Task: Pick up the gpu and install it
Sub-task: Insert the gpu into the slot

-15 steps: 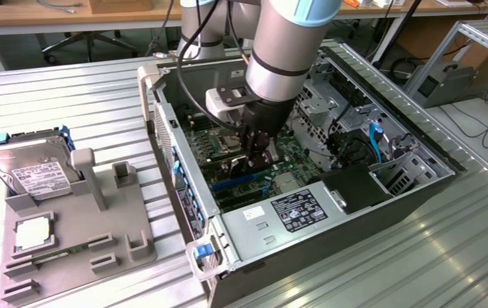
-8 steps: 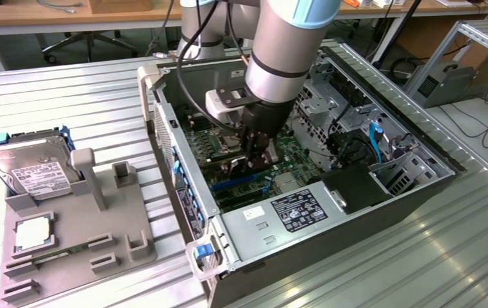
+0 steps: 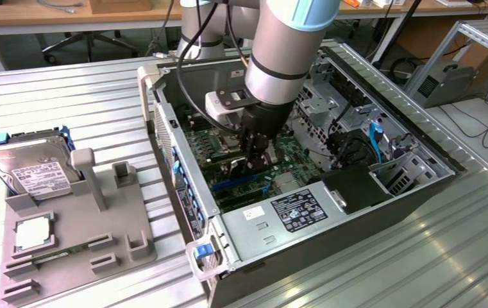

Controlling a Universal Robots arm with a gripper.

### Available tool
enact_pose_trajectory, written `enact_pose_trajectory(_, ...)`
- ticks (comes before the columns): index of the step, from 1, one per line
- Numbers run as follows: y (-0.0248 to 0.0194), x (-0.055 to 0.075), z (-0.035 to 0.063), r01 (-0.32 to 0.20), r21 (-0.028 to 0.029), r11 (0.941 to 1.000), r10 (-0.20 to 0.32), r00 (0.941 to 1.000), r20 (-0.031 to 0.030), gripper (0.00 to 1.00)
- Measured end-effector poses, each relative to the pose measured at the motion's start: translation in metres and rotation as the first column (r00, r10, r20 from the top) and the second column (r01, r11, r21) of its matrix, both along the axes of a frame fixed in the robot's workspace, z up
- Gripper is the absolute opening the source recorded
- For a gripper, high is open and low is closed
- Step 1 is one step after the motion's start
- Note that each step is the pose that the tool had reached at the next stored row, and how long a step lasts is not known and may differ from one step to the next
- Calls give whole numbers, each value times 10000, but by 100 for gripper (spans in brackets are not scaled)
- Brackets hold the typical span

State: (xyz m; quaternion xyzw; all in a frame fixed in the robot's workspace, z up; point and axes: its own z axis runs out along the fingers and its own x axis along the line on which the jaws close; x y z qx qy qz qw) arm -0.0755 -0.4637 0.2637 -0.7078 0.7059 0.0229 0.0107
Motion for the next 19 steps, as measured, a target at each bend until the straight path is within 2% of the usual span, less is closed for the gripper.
enact_pose_trajectory(16, 0, 0, -27, 0, 2, 10000, 0, 10000, 0, 27)
enact_pose_trajectory(19, -14, 0, -28, 0, 2, 10000, 0, 10000, 0, 27)
